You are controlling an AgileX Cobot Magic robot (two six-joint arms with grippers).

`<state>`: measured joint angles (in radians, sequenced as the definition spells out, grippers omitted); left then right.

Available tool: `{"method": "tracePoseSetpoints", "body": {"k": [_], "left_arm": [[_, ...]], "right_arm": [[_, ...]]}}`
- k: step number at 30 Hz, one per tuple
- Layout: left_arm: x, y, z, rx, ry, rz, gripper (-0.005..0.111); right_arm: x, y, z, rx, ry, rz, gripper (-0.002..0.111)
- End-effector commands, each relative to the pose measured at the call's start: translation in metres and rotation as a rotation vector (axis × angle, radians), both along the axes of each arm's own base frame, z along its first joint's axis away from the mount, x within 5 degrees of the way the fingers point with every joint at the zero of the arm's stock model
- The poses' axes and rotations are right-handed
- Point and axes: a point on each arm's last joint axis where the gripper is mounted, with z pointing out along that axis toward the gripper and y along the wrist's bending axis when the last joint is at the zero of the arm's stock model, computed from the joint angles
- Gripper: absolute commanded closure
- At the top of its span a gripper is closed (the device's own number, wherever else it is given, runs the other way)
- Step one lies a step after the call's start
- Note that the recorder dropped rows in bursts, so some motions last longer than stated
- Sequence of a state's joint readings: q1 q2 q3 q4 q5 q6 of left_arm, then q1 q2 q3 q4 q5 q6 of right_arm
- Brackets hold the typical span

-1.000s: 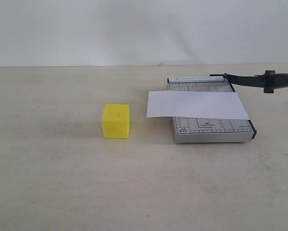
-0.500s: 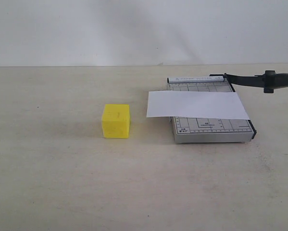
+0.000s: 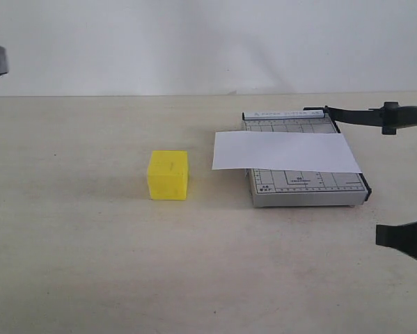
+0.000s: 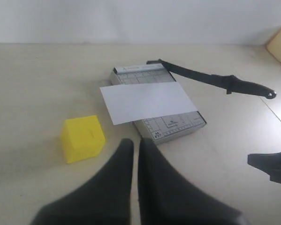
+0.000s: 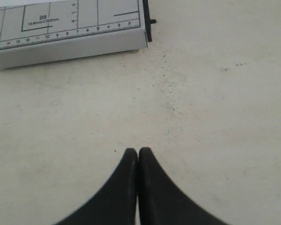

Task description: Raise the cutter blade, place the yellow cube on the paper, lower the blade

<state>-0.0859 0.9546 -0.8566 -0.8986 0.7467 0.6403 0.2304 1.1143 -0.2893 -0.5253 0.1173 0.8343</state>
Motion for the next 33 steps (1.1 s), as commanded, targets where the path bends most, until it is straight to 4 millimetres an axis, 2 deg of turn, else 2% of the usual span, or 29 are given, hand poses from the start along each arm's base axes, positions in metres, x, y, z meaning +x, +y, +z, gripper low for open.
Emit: {"method": "tracePoseSetpoints", "body": {"k": [1,4,8,13,17,20,23,27,31,33], "left_arm": [[0.041,-0.042,-0.015,0.031,0.122,-0.172,0.102],[0.054,-0.092,-0.044,0.098,0.197,-0.283,0.102],[0.061,-0.157,-0.074,0.185,0.227,-0.355,0.102],[0.081,-0.223,-0.099,0.221,0.185,-0.430,0.102],[0.110,-0.266,-0.138,0.269,0.186,-0.482,0.102],[0.127,-0.291,-0.164,0.296,0.211,-0.533,0.102],[0.140,-0.306,-0.179,0.320,0.218,-0.571,0.102],[0.151,-0.316,-0.174,0.292,0.179,-0.558,0.102],[0.163,-0.317,-0.166,0.235,0.100,-0.433,0.102],[0.171,-0.317,-0.170,0.209,0.079,-0.341,0.102]], "right_arm": [[-0.007,-0.009,-0.007,-0.095,0.118,-0.037,0.108],[-0.013,-0.016,-0.011,-0.178,0.227,-0.076,0.108],[-0.003,-0.017,0.001,-0.224,0.228,-0.067,0.108],[0.006,-0.013,0.009,-0.244,0.147,0.006,0.108],[0.008,-0.012,0.009,-0.231,0.125,0.013,0.108],[0.010,-0.009,0.010,-0.212,0.092,0.030,0.108],[0.011,-0.009,0.011,-0.206,0.083,0.034,0.108],[0.011,-0.009,0.011,-0.206,0.083,0.034,0.108],[0.010,-0.007,0.009,-0.192,0.062,0.053,0.108],[0.012,-0.002,0.005,-0.134,0.000,0.088,0.108]]}}
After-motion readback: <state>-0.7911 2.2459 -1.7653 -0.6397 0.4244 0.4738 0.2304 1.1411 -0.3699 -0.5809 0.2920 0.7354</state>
